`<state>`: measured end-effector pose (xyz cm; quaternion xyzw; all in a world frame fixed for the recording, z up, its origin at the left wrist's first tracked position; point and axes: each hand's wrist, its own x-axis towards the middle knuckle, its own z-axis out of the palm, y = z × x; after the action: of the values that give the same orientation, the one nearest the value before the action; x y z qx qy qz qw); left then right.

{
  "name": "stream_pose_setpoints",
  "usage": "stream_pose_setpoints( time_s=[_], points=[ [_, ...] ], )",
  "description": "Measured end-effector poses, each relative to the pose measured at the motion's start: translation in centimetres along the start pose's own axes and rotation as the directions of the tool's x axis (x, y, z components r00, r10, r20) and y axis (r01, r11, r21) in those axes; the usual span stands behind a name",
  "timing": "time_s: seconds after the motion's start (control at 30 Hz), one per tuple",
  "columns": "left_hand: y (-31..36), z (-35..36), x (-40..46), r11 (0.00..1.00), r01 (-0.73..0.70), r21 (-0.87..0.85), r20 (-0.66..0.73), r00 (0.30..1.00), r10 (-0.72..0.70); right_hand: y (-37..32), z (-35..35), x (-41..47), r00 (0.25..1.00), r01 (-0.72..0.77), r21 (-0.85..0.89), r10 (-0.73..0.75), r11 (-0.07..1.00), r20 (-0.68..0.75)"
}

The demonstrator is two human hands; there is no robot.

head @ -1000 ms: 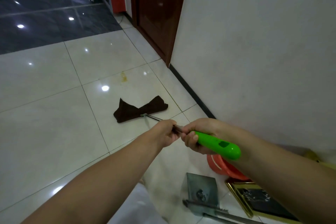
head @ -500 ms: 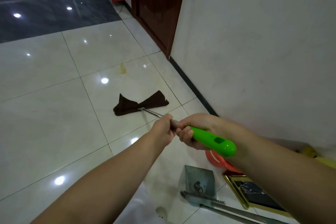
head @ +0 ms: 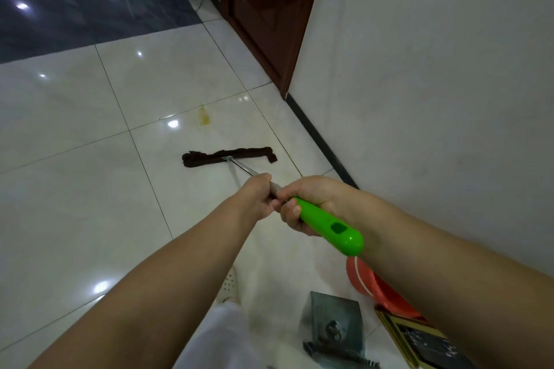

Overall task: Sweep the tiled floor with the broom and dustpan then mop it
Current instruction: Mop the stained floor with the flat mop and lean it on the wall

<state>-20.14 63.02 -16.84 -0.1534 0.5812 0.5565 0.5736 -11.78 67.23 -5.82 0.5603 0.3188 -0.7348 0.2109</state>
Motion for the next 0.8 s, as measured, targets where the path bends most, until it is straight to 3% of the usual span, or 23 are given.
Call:
stream_pose_setpoints(
  time_s=[0.47,0.6,0.8],
  points=[
    [15.6,-2.7,12.3,0.986,0.070,0.149,-0.105,0.993,-0.055,-14.5,5.8,9.8,0.993,0.114,0.067,-0.113,0.991,-0.013],
    [16.0,-2.2,14.1,0.974,0.093,0.205,-0.082,0.994,-0.078,-14.8,4.5,10.7,0.992,0.124,0.111,-0.124,0.986,-0.010],
    [12.7,1.2,13.3,0.953,0.188,0.237,0.061,0.976,-0.207,-12.3,-0.4,7.2,0.997,0.083,0.174,-0.082,0.981,-0.013]
  ],
)
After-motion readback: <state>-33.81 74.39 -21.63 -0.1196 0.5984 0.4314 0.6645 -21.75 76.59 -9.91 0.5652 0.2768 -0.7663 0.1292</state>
